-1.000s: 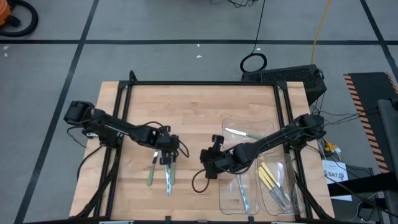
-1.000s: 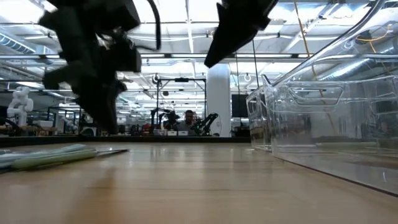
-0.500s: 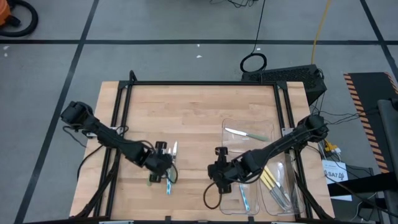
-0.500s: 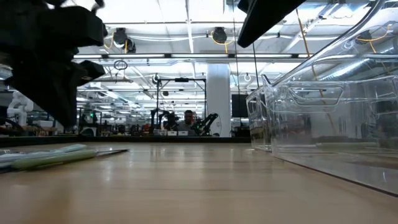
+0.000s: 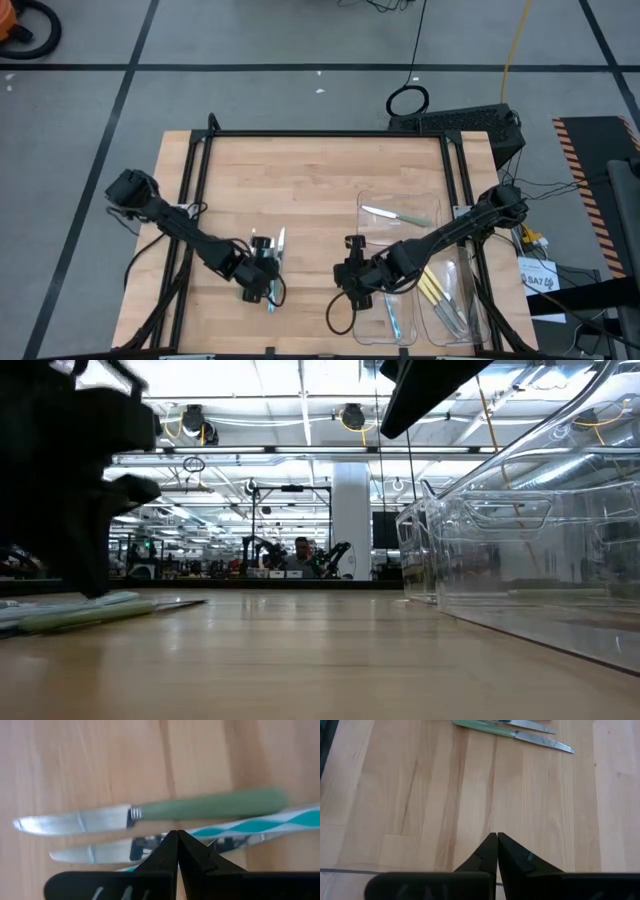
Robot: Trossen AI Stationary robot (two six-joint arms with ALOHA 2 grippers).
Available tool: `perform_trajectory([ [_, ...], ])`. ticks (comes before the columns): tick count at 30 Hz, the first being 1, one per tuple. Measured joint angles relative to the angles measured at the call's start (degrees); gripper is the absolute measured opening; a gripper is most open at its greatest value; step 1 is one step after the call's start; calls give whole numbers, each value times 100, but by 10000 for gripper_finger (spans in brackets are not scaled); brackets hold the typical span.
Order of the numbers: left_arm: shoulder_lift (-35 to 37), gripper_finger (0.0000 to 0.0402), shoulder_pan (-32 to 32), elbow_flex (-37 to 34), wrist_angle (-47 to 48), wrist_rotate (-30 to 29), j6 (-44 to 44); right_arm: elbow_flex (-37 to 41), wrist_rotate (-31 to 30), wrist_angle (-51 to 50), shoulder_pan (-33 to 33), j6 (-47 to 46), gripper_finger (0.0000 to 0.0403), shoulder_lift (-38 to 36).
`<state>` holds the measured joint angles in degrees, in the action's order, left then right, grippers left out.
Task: Sort silverware by color (type)
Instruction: Put the green knife into the top transparent bin
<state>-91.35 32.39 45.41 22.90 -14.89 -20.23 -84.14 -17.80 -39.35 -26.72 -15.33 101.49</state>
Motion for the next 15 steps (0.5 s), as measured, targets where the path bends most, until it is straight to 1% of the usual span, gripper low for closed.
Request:
perform_trajectory([
  [2,-138,16,22,-4,-84,-9,-10,0,0,-7,0,0,7,0],
  [7,-390,16,8,2,-781,-23,231,0,-2,-12,3,0,7,0],
  [13,-556,16,-205,2,-1311,-26,497,0,-10,10,9,0,7,0],
  [15,-592,16,-327,2,-1410,-156,546,0,-17,13,9,0,7,0],
])
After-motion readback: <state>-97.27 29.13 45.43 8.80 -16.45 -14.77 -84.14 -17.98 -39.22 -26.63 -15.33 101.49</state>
